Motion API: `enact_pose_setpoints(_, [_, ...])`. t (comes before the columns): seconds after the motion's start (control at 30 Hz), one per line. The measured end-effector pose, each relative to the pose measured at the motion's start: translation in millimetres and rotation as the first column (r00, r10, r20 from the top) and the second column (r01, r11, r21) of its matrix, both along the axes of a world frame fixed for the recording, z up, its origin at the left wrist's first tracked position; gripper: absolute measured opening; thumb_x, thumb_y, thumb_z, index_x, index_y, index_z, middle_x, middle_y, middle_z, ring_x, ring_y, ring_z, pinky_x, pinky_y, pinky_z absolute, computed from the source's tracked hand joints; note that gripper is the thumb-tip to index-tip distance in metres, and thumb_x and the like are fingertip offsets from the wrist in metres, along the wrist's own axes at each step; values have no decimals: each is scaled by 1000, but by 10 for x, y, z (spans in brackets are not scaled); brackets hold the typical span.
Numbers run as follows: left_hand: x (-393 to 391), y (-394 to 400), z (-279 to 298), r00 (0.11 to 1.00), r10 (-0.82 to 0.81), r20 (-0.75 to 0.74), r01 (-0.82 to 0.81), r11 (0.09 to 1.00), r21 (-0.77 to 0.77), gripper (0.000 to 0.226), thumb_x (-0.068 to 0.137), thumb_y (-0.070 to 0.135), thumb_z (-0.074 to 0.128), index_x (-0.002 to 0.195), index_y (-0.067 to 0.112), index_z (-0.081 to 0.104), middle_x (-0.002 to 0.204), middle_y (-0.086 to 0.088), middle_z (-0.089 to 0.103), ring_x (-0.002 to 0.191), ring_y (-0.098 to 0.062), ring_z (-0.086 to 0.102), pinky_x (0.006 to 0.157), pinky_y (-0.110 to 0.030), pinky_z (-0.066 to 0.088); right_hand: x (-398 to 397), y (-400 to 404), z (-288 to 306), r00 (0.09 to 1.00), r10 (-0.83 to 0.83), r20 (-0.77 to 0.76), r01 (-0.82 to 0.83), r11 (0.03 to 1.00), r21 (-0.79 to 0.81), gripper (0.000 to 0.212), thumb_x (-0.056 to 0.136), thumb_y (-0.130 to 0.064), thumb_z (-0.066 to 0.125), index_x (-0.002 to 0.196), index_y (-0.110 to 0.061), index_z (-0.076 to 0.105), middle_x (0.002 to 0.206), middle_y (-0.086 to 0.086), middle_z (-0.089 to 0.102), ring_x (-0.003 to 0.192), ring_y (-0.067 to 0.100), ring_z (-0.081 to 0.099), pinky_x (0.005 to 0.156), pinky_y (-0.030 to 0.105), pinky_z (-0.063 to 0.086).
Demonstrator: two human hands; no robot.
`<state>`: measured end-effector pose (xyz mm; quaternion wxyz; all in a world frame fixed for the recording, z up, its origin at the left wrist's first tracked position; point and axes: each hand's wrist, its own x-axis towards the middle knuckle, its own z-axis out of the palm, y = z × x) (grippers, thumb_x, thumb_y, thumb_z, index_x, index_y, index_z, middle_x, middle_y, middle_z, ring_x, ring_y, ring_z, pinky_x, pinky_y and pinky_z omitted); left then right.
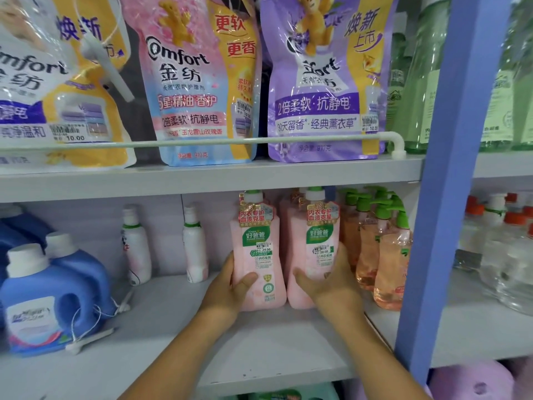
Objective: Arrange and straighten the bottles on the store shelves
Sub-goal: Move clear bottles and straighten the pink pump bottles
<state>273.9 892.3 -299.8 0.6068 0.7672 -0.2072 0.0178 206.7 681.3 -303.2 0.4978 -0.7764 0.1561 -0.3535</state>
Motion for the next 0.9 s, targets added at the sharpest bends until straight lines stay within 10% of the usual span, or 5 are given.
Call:
enact_pose_setpoints(0.33, [-121,7,-103,993,-117,-3,117,993,-31,68,87,-8,73,137,26,42,104,28,74,95,17,67,70,-2,50,-43,14,-77,998,24,-61,-17,995,101,95,43,-58,90,124,-39,43,112,-18,65,99,7,65,82,30,52])
enact_pose_setpoints(0.67, [-64,87,-189,999,-43,-6,43,997,-57,69,89,11,79,143,40,48,124,24,71,113,3,68,96,-24,57,-58,54,-71,998,1,-67,5,995,100,98,37,-63,86,119,-42,37,109,-19,60,98,11,64,82,31,51])
enact_pose_setpoints(0.9, [-55,231,-163,996,81,-33,-83,996,-46,54,95,23,75,140,33,47,140,20,55,132,-7,52,109,-27,45,-292,198,-64,997,-72,2,71,990,118,108,67,-26,96,151,-17,29,139,6,55,129,30,57,104,46,50])
